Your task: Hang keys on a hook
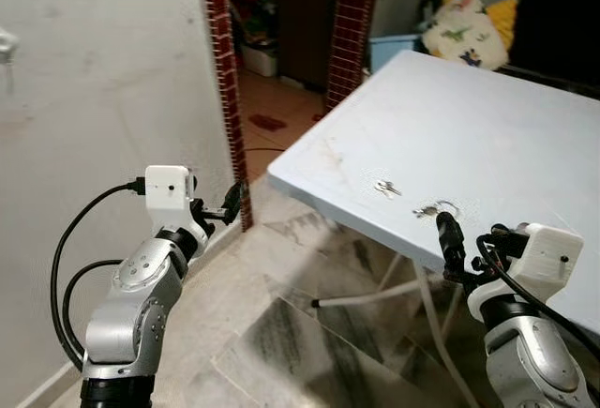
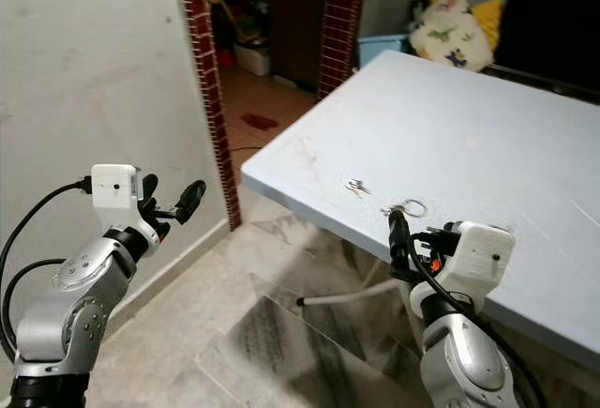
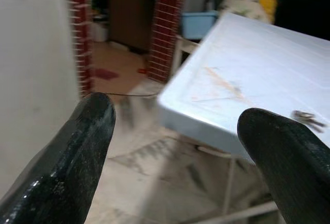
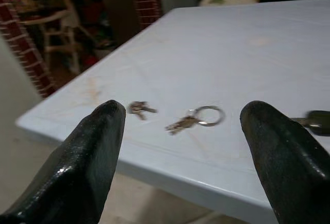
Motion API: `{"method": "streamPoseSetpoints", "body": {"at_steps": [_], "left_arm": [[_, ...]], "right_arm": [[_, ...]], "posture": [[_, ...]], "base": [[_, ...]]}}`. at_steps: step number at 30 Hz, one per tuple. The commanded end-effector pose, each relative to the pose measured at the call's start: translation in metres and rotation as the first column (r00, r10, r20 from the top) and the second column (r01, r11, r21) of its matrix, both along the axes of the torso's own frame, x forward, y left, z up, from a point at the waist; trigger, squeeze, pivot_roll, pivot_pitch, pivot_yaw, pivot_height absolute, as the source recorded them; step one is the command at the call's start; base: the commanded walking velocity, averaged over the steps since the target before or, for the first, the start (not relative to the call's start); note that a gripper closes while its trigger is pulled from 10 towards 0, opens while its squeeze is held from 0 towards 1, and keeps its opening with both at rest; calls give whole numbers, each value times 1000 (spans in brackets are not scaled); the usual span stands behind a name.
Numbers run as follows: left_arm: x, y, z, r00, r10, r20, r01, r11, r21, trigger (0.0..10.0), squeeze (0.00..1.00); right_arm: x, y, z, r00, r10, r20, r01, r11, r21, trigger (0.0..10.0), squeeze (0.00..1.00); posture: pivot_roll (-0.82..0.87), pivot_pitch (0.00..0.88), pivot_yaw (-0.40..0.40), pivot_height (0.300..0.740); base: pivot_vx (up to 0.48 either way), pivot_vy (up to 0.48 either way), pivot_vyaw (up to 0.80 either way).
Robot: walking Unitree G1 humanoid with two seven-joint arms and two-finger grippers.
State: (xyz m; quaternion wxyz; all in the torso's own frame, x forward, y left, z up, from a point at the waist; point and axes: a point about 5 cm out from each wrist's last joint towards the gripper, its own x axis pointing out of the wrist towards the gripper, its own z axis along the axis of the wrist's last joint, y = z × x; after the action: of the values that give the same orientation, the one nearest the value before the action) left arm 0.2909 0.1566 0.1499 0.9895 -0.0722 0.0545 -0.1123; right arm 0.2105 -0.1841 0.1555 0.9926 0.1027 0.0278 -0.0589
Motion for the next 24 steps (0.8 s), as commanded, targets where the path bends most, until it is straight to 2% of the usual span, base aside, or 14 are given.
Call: {"method": "streamPoseSetpoints", "body": {"at_steps": [1, 10, 21, 24], "left_arm": [[2, 3, 1, 1000, 7, -1, -7, 1000, -1, 10000, 0], [1, 1, -1, 1000, 11, -17, -12, 999, -37, 10000, 0], [0, -4, -4, 999, -30, -29, 28, 999, -44, 10000, 0], [1, -5, -4, 999, -27, -22, 27, 999, -24, 10000, 0]], "right_arm": [[-2, 0, 7, 1000, -6, 20, 6, 1000, -11, 10000, 0], [0, 0, 7, 1000, 2, 22, -1, 1000, -18, 10000, 0], [2, 0, 8, 1000, 10, 24, -9, 999, -32, 10000, 0], [2, 1, 9, 1000, 13, 25, -12, 999, -34, 10000, 0]], "posture": [[-5, 0, -10, 740], [-4, 0, -13, 740], [-6, 0, -20, 740], [-4, 0, -20, 740]], "base": [[0, 0, -788], [0, 0, -788], [0, 0, -787], [0, 0, -788]]}}
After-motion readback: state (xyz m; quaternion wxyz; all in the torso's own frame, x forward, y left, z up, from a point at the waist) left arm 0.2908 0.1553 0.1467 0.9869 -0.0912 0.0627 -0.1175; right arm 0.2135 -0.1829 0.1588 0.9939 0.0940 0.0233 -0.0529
